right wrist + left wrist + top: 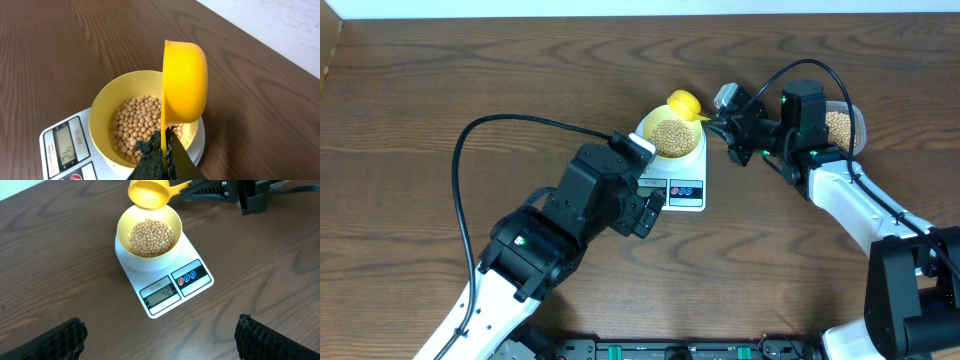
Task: Scoop item into bowl and weigh 50g on scale
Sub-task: 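Move the empty scoop back into the bean tub with the right gripper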
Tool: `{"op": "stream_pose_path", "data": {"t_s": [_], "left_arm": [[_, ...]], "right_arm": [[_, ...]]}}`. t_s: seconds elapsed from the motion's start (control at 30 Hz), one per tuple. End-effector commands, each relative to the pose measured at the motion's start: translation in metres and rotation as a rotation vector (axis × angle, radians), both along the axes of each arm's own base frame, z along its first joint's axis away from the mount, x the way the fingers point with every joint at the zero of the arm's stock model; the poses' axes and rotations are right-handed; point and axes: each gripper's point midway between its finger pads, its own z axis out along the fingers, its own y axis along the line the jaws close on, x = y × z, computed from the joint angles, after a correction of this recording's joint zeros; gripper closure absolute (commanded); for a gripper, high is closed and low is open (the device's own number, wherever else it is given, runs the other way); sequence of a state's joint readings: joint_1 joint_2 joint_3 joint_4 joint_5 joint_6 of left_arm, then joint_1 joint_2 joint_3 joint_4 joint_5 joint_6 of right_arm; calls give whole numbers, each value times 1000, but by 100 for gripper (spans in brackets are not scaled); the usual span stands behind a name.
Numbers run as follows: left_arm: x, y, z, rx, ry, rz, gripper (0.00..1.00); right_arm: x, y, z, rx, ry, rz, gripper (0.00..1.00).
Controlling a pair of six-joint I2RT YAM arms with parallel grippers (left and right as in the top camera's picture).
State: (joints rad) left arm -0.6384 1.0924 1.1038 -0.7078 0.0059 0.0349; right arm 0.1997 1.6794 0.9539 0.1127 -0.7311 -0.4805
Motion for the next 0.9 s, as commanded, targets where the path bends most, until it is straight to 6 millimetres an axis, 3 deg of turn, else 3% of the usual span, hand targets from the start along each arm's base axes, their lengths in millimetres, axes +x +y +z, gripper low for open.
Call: {"op": "stream_pose_path", "data": {"t_s": [0.0, 0.2, 0.43, 0.63, 0.87], "left_arm": [[0, 0, -2, 9, 4, -14, 3], [0, 0, -2, 9, 4, -14, 3], [0, 0, -2, 9, 4, -14, 3], [0, 0, -2, 9, 4, -14, 3], [0, 0, -2, 10, 4, -14, 3]], "right_arm": [[-1, 2, -4, -9, -2, 11, 99], [9, -1, 8, 56, 14, -48, 99], [33, -34, 32, 150, 59, -264, 99], [38, -83, 60, 71, 1, -493, 99], [5, -147, 71, -76, 52, -754, 99]]}}
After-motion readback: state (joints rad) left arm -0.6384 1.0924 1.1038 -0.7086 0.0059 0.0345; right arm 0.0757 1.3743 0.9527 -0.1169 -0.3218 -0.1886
